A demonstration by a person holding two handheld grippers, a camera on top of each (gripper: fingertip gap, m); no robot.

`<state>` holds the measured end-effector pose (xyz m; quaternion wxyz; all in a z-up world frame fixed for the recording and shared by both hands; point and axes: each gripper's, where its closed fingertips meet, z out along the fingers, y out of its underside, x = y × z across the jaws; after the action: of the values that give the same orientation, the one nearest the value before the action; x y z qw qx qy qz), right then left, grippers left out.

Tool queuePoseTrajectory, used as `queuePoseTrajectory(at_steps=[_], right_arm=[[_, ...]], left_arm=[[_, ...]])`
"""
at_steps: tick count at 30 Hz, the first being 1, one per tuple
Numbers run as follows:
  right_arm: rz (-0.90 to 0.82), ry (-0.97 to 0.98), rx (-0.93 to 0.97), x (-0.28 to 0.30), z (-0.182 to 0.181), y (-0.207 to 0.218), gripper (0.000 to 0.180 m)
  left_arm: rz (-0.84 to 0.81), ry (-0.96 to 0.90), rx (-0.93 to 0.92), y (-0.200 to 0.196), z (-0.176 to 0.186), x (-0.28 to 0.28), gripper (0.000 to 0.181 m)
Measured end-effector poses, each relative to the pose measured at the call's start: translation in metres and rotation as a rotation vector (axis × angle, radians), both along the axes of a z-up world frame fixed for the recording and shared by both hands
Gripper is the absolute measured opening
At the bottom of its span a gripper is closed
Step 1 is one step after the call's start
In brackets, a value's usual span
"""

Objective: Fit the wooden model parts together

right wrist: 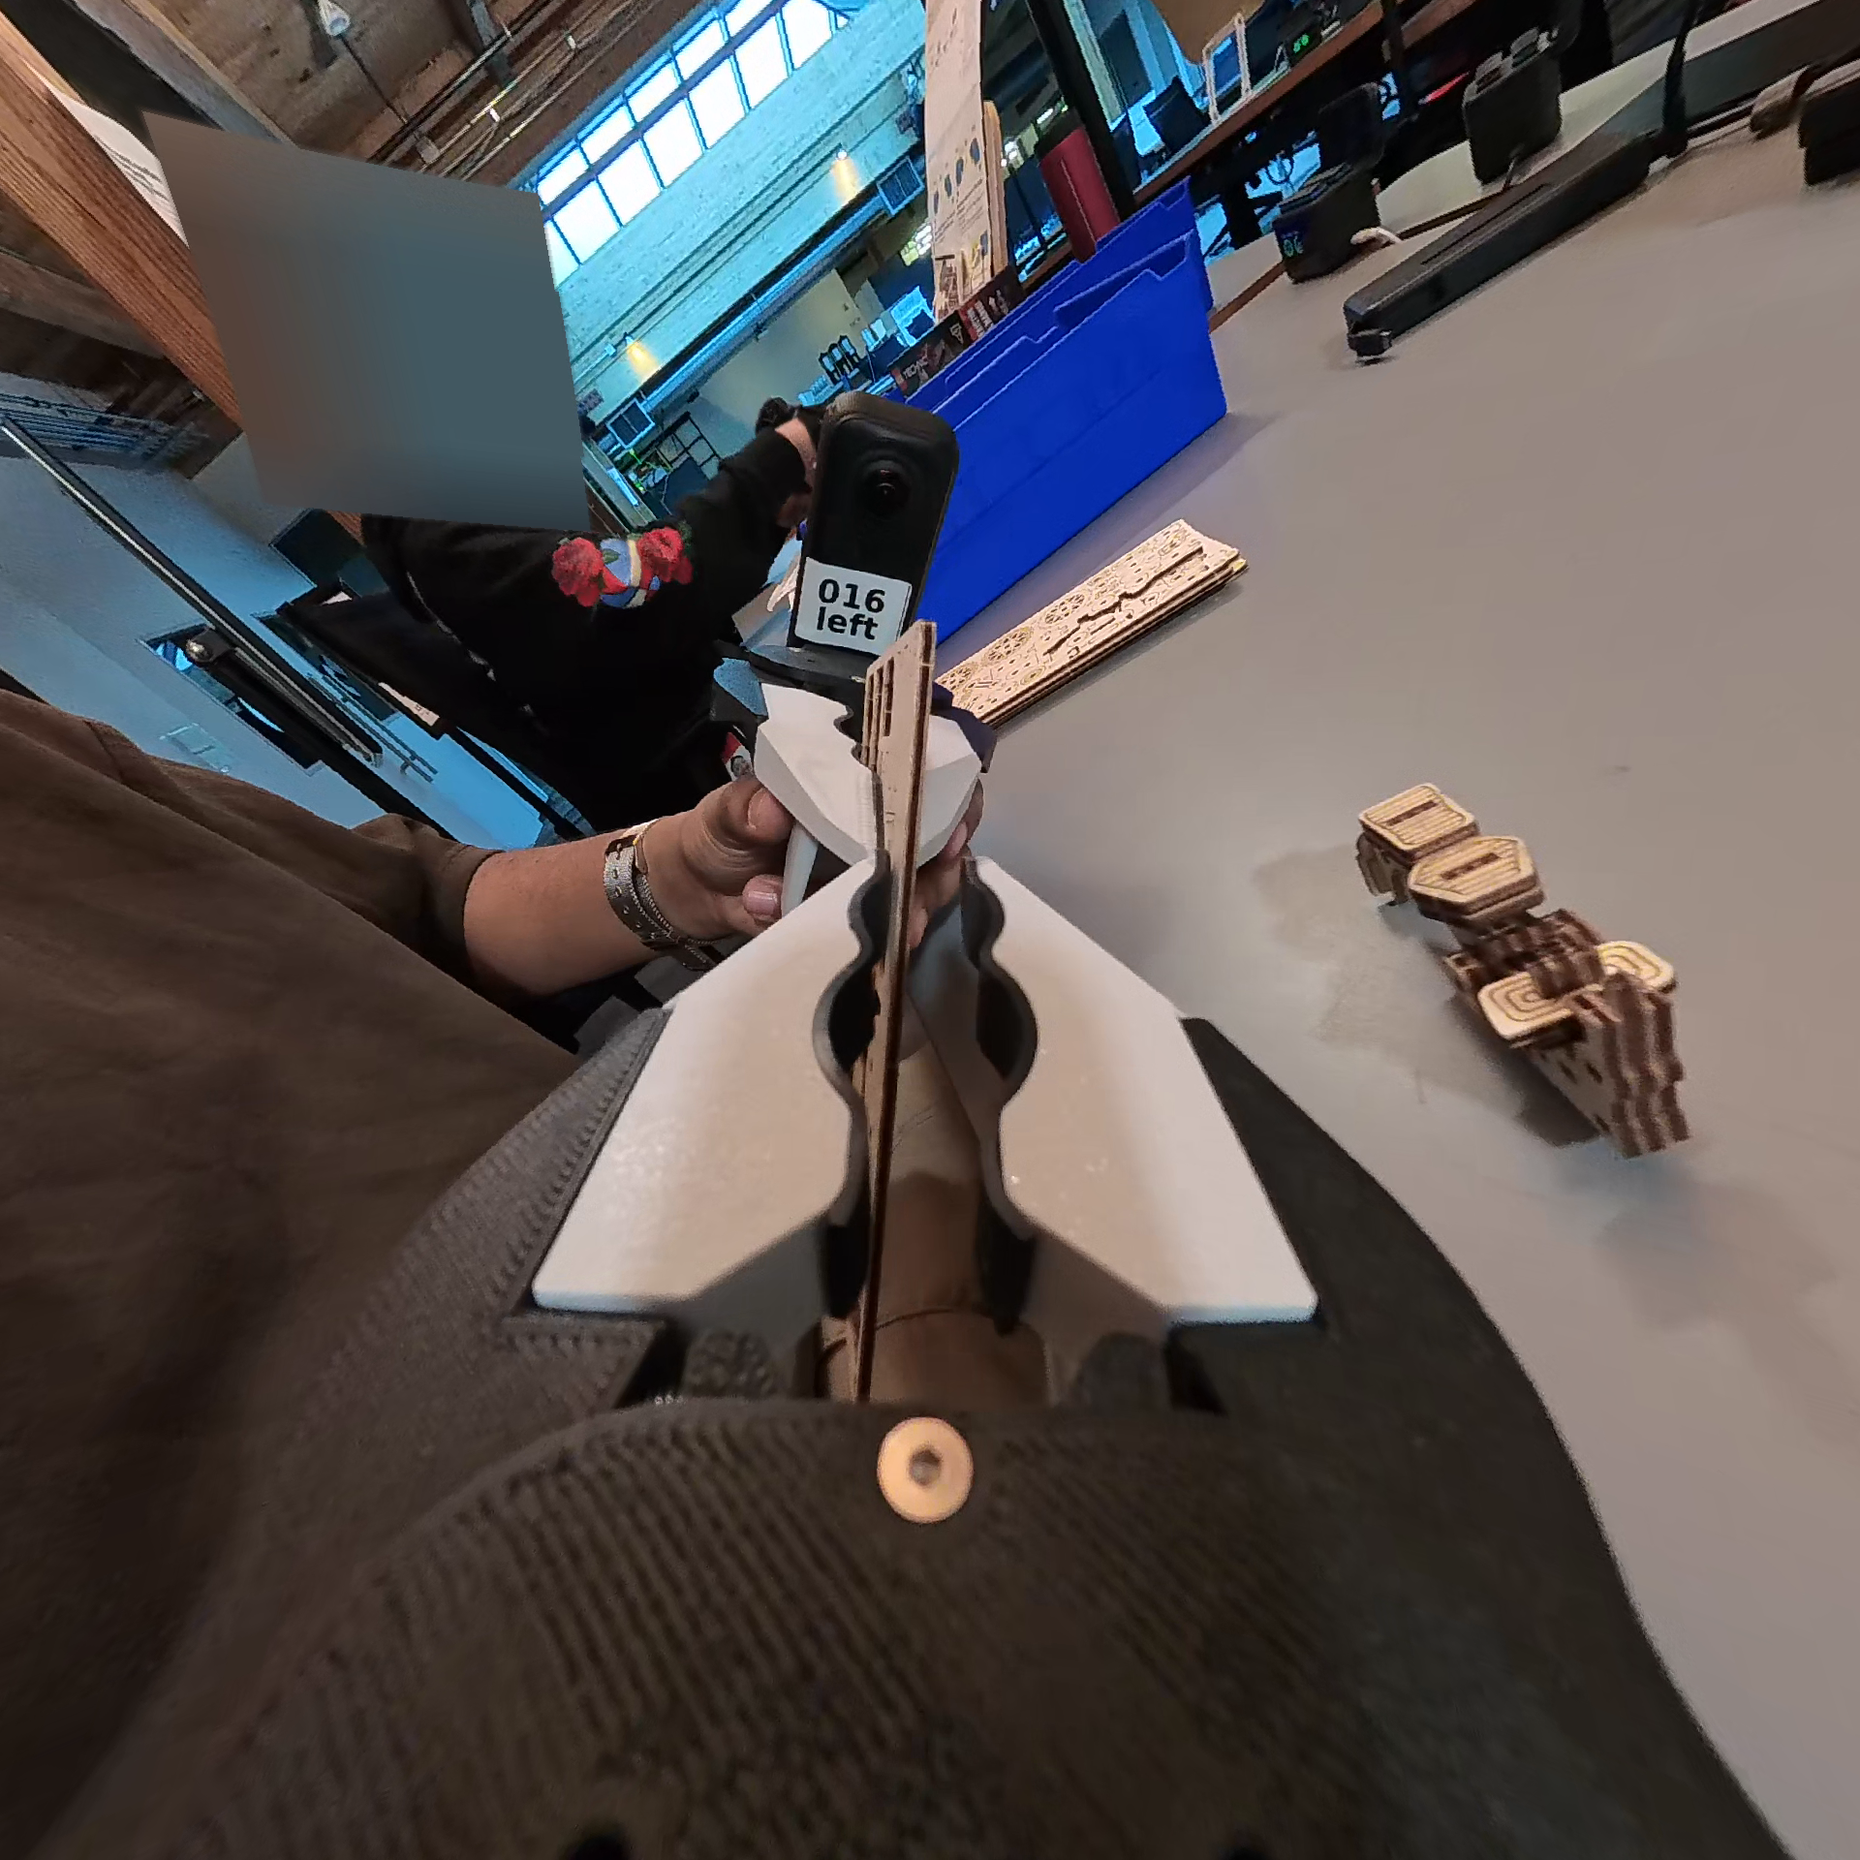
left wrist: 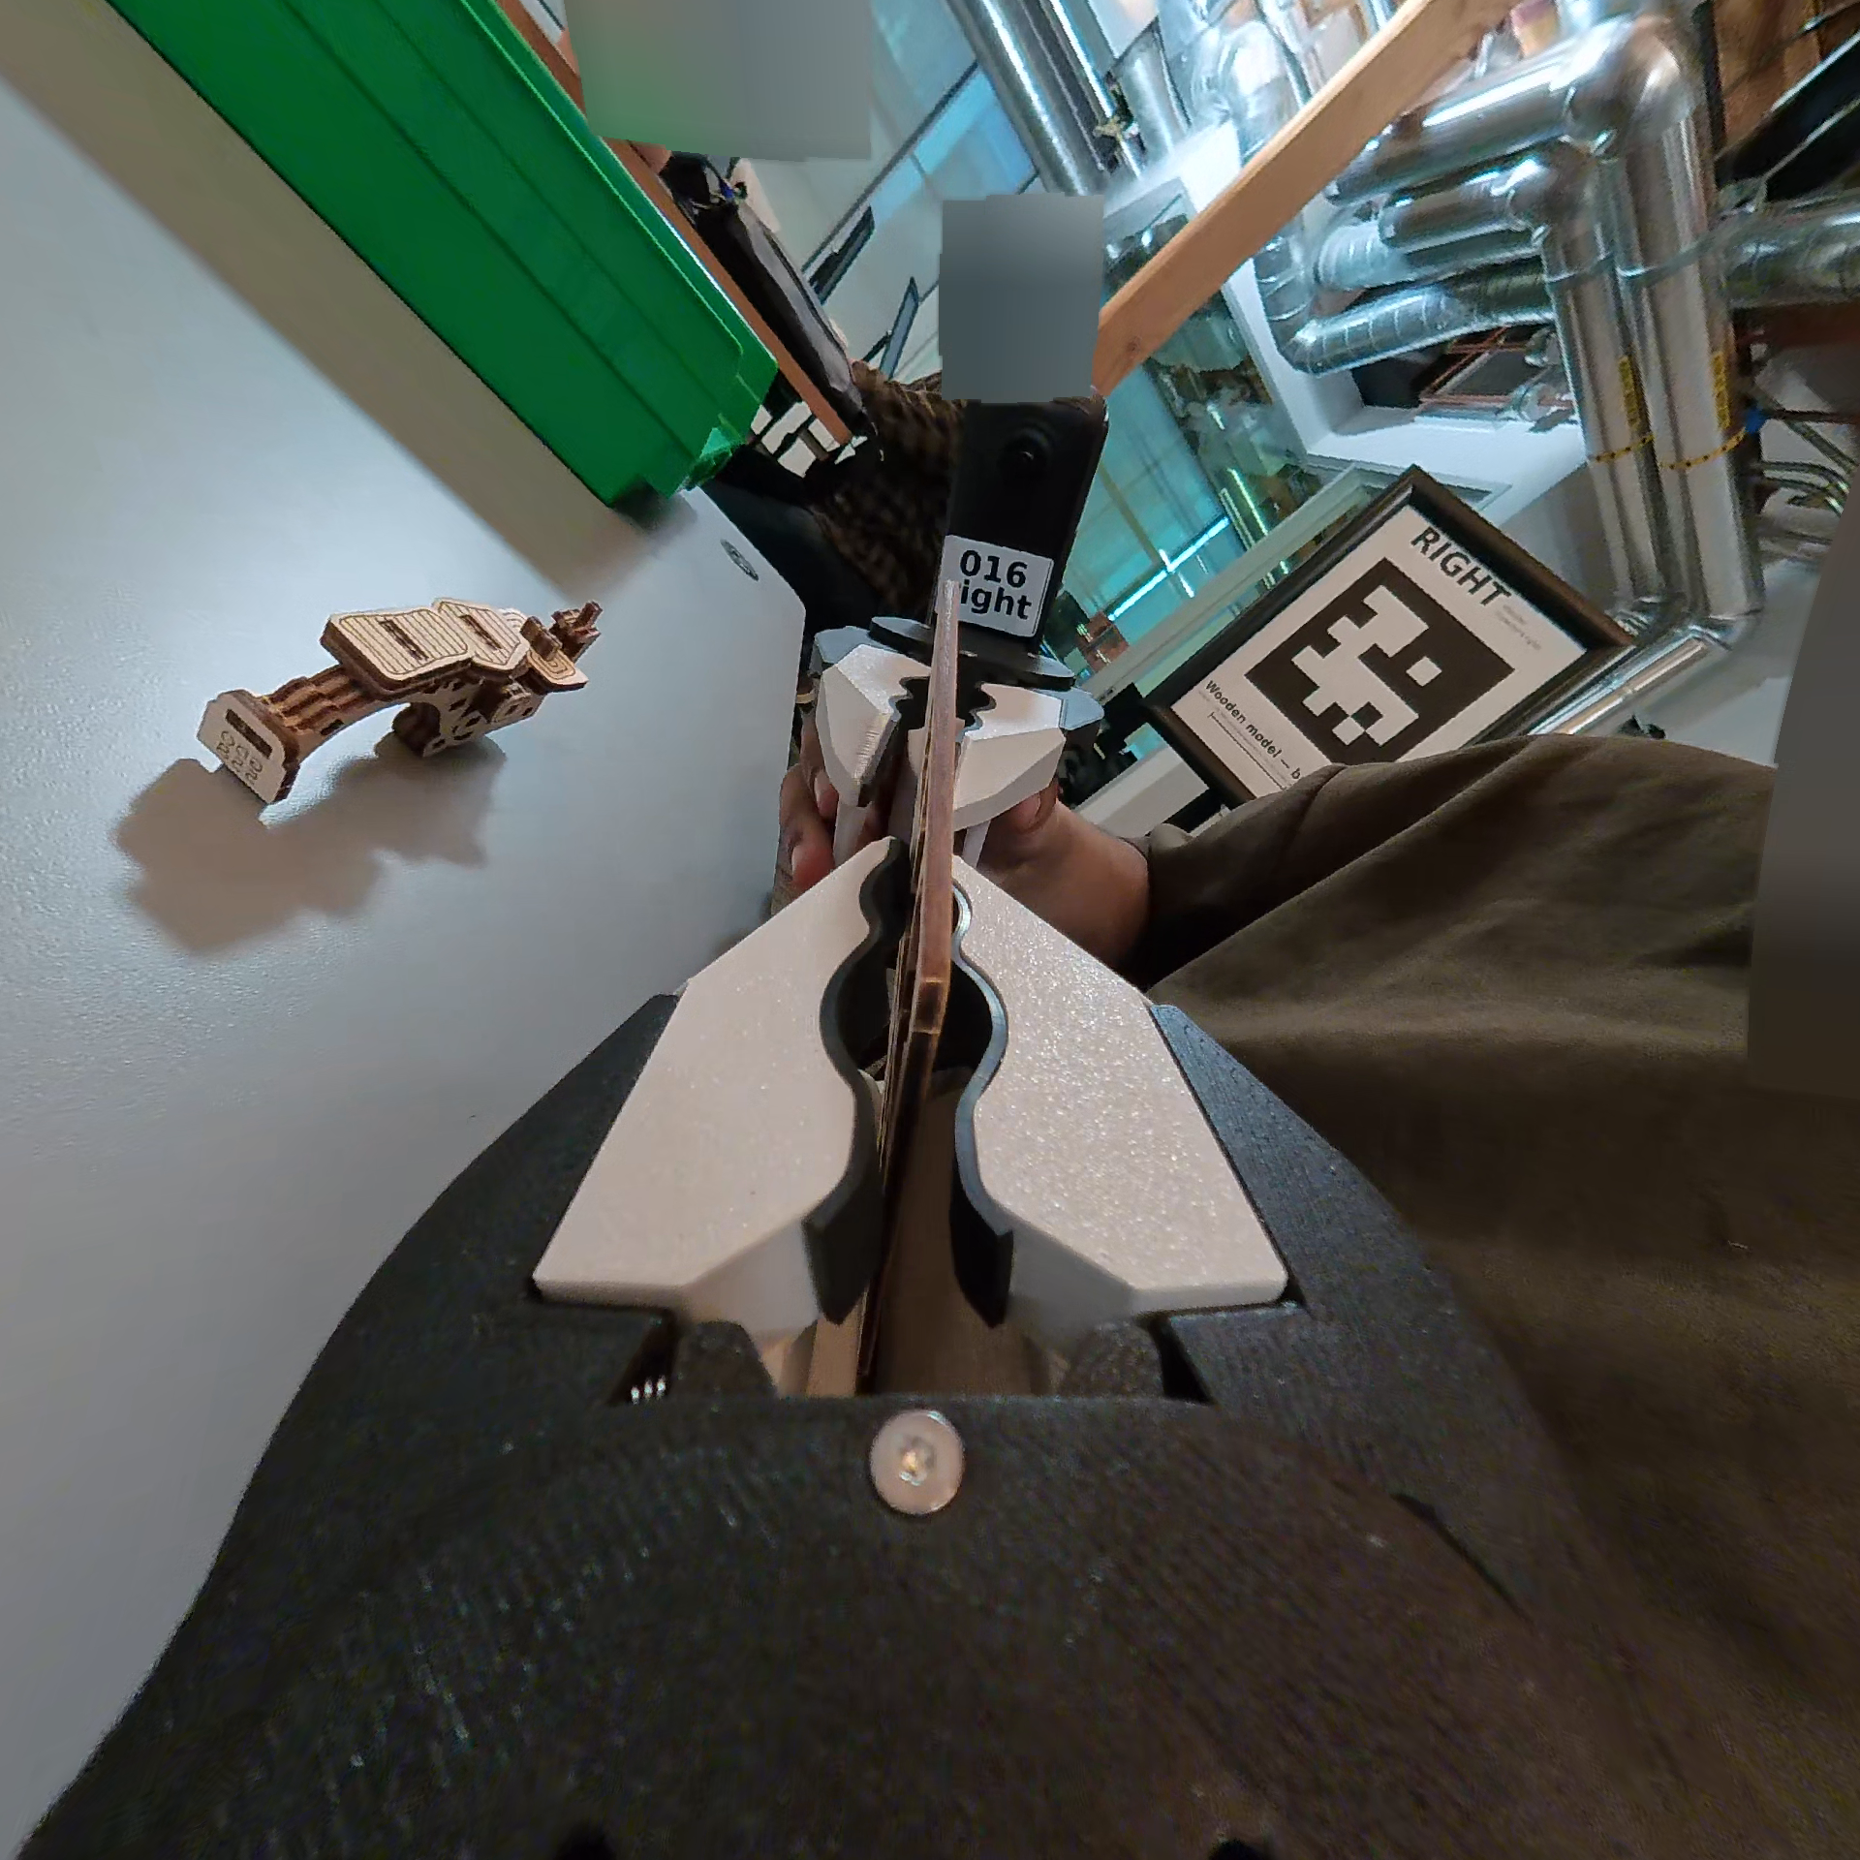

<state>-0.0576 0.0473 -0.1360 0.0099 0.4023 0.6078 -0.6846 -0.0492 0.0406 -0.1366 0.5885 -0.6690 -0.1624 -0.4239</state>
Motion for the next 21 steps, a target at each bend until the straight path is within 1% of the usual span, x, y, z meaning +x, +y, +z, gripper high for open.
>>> queuePoseTrajectory(at_steps=[21], right_arm=[[0.018, 0.009, -0.014, 0.0023, 0.0029, -0.0018, 0.003]], left_arm=[[-0.013, -0.006, -0.014, 0.0011, -0.0029, 0.0027, 0.001]])
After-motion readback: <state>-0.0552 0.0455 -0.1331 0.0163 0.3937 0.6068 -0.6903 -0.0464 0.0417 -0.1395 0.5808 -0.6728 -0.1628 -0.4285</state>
